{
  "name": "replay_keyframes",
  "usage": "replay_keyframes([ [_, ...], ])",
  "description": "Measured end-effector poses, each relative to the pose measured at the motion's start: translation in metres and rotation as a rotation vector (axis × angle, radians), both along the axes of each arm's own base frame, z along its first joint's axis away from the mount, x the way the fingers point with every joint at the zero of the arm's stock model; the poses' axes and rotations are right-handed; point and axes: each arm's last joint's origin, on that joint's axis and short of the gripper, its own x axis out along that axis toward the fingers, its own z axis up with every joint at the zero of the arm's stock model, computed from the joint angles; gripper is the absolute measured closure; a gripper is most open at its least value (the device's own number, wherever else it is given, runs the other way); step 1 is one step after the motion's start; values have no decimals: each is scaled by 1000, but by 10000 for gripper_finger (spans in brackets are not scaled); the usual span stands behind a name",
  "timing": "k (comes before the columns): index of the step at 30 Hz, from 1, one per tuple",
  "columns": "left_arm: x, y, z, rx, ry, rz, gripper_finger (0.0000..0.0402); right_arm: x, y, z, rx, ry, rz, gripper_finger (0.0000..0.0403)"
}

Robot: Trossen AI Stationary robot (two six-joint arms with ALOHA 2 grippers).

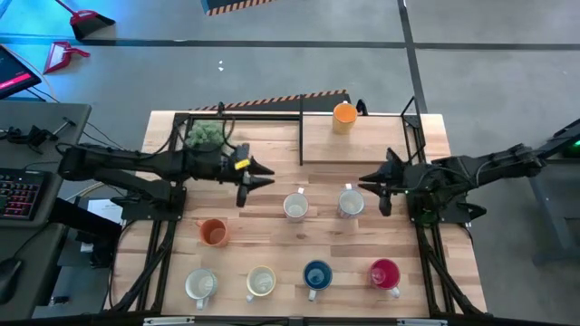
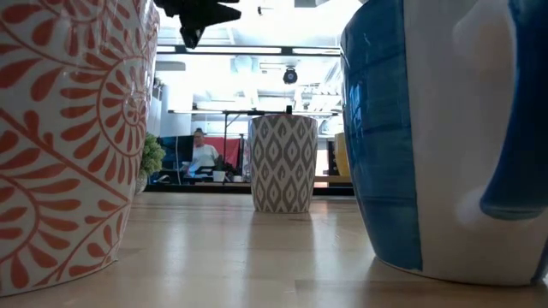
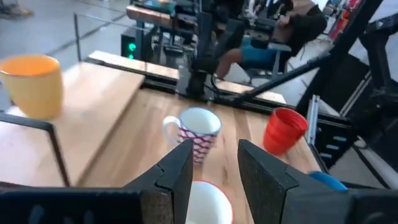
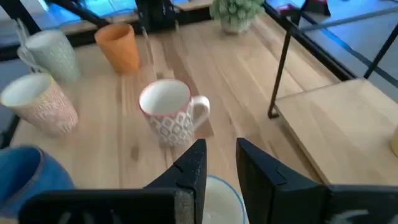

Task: Place coffee mugs
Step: Put the gray patterned mug on the shelf

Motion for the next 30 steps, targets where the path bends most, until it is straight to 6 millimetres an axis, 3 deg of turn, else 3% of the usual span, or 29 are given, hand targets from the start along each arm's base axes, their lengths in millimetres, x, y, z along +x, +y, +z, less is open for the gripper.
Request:
replay_keyframes([
  [6,23,-10,-24,-46,108,-8,286,-3,-2,5,-13,-39,-29,336],
  [17,70,-21,-36,-16,440,-61,286,-21,-8,12,-33,-87,-65,336],
  [22,90,-27,-33,29,488,-99,286,-28,-9,12,-27,-81,-69,336],
  [30,109,-42,-53,32,641,-176,286,-36,-11,10,-28,-58,-61,336],
])
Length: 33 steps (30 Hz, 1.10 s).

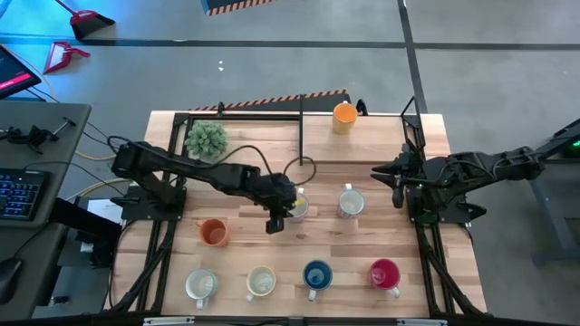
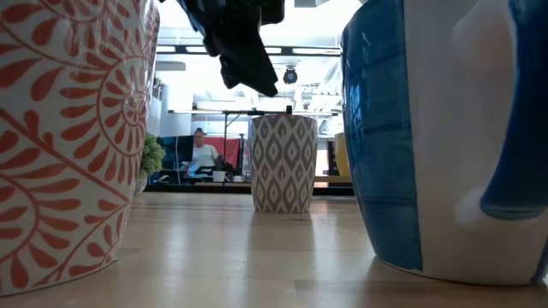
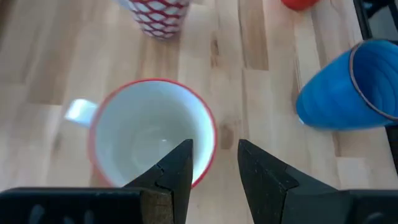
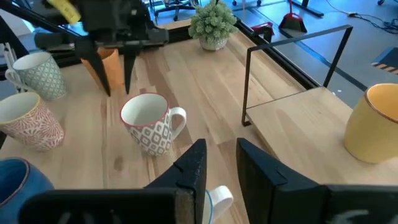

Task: Place coffee mugs
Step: Put the gray patterned mug on the shelf

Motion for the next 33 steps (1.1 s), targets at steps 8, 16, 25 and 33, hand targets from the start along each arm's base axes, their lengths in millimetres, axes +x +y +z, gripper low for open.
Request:
replay_keyframes([
  [8,10,-6,-8,29,28,-9,286,-4,0,-3,27,34,12,336],
  [16,13,-6,-26,62,106,-13,286,-4,0,-5,56,48,24,336],
  [25,19,-7,-33,84,87,-36,286,-5,0,-6,52,67,24,336],
  [33,20,-7,-32,96,70,-52,286,-7,0,-8,47,88,23,336],
])
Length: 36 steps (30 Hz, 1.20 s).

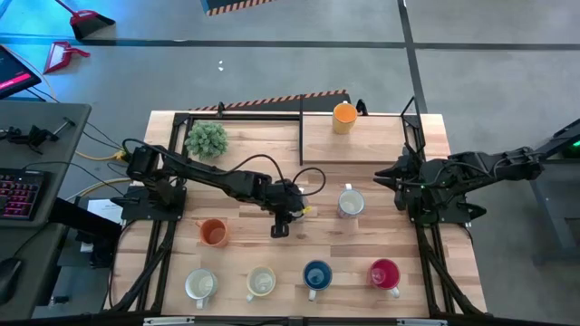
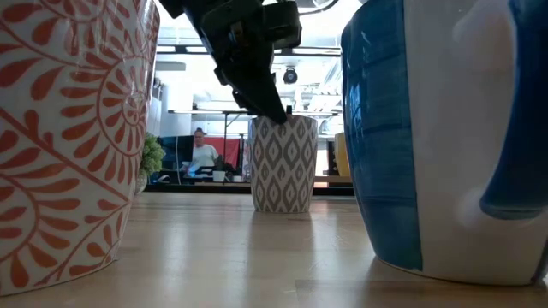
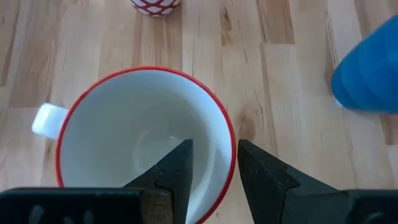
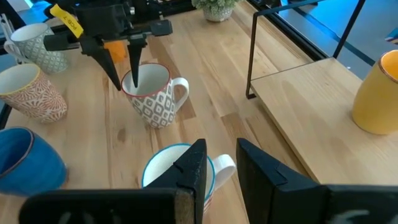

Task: Place coffee mugs
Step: Put the gray patterned mug on the shelf

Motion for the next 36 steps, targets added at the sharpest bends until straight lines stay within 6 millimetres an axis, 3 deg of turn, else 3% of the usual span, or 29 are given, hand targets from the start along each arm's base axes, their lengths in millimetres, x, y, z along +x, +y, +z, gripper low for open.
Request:
replay_keyframes([
  [8,2,0,-9,-1,31,-3,286,-1,0,-1,-2,8,0,336],
  [13,9,-1,-22,-12,55,-1,286,-1,0,-1,6,6,-5,336],
  [24,23,0,-30,5,53,-23,292,-4,0,0,31,2,10,336],
  [28,24,0,-35,6,64,-23,319,-5,0,-1,28,7,11,336],
  [33,26,2,-31,37,30,7,386,-5,-1,-2,26,16,11,336],
  [36,29,8,-30,19,10,33,392,-5,-1,-2,26,16,11,336],
])
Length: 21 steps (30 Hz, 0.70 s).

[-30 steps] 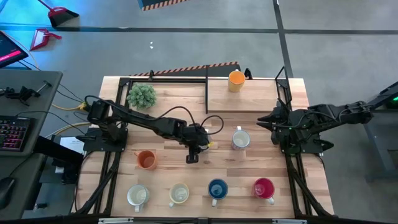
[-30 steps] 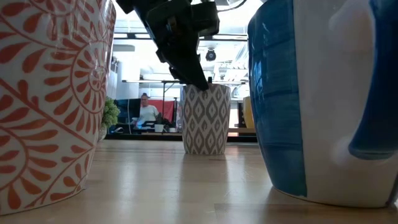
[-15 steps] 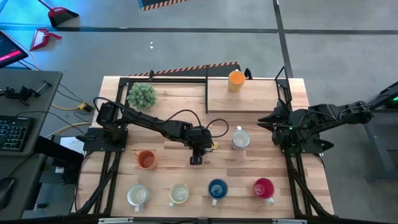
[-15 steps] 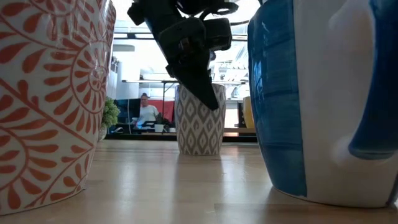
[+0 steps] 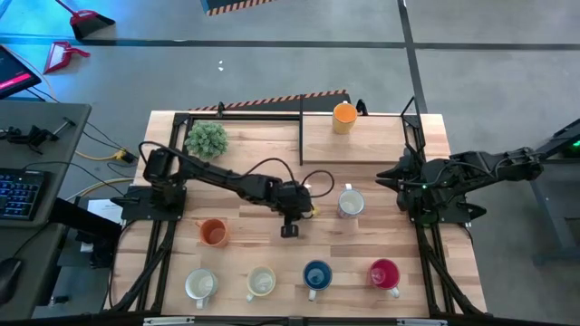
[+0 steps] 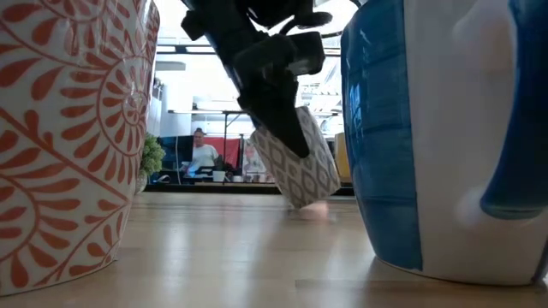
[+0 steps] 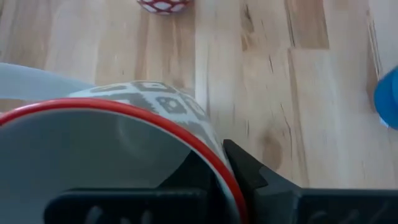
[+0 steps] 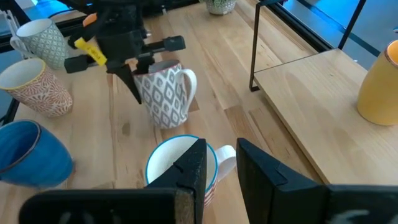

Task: Place coffee mugs
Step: Put the gray patterned mug on the shelf

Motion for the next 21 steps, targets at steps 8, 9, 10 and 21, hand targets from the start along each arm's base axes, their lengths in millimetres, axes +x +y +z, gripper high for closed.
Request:
replay_keyframes([
  [8,12,19,42,45,26,-5,394,0,0,0,0,1,1,336],
  [9,13,20,51,55,34,-14,394,0,0,0,1,1,2,336],
  [10,14,21,61,69,32,-28,394,0,0,0,3,2,6,336],
  [21,16,68,139,194,-41,52,394,0,0,-1,-22,13,20,336],
])
